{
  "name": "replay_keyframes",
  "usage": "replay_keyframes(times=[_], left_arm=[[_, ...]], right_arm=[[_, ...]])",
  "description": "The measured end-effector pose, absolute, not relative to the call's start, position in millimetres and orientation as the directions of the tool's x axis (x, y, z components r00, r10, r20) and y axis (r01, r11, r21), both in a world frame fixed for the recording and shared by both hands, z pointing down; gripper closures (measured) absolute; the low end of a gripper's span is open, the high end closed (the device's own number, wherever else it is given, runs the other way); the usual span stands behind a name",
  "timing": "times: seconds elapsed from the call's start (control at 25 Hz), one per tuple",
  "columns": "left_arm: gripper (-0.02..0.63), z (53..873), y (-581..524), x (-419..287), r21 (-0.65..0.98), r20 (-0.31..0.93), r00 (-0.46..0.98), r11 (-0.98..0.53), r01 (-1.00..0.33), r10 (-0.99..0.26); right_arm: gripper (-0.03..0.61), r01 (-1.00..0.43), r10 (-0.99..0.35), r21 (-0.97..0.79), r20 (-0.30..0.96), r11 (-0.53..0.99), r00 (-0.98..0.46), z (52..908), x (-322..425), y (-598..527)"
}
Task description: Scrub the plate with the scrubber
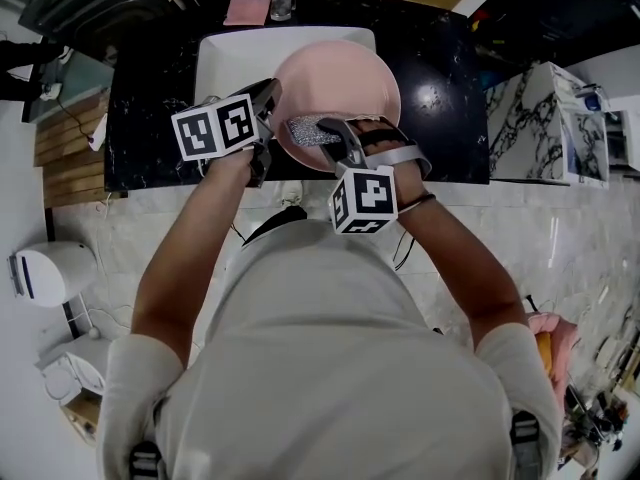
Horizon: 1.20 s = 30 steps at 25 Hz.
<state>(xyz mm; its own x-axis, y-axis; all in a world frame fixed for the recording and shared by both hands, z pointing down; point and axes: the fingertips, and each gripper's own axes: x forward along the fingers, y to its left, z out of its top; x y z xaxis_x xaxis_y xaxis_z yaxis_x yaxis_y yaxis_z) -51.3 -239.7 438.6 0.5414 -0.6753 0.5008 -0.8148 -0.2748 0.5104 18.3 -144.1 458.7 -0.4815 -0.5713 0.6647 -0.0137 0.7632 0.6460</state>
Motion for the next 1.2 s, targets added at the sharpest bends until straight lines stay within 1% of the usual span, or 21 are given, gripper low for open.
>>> replay_keyframes(times=[0.12,0.28,0.48,0.76,1.08,1.2], left_arm=[[0.586,439,-237,-53,0.516,0.495,0.544,-0.274,-0.812,-0.678],[0.591,438,-234,-53,0.514,0.488,0.543,-0.277,-0.812,-0.683],[0.589,438,-230,-53,0.494,0.496,0.538,-0.287,-0.820,-0.682],[0.588,429,-230,-59,0.512,0.459,0.535,-0.282,-0.812,-0.709],[0.581,427,-237,-73,0.525,0.444,0.504,-0.240,-0.816,-0.741],[0.581,426,-240,-77,0.527,0.439,0.495,-0.232,-0.818,-0.749]], right_arm=[[0.500,-0.063,-0.621,0.680,0.624,0.731,-0.473,440,26,-166],[0.500,-0.129,-0.703,0.731,0.569,0.670,-0.425,418,38,-205],[0.500,-0.157,-0.763,0.772,0.534,0.616,-0.365,408,46,-239],[0.500,-0.114,-0.739,0.754,0.583,0.647,-0.337,434,45,-233],[0.500,-0.106,-0.682,0.700,0.633,0.706,-0.365,455,41,-188],[0.500,-0.093,-0.641,0.663,0.663,0.743,-0.387,463,38,-166]])
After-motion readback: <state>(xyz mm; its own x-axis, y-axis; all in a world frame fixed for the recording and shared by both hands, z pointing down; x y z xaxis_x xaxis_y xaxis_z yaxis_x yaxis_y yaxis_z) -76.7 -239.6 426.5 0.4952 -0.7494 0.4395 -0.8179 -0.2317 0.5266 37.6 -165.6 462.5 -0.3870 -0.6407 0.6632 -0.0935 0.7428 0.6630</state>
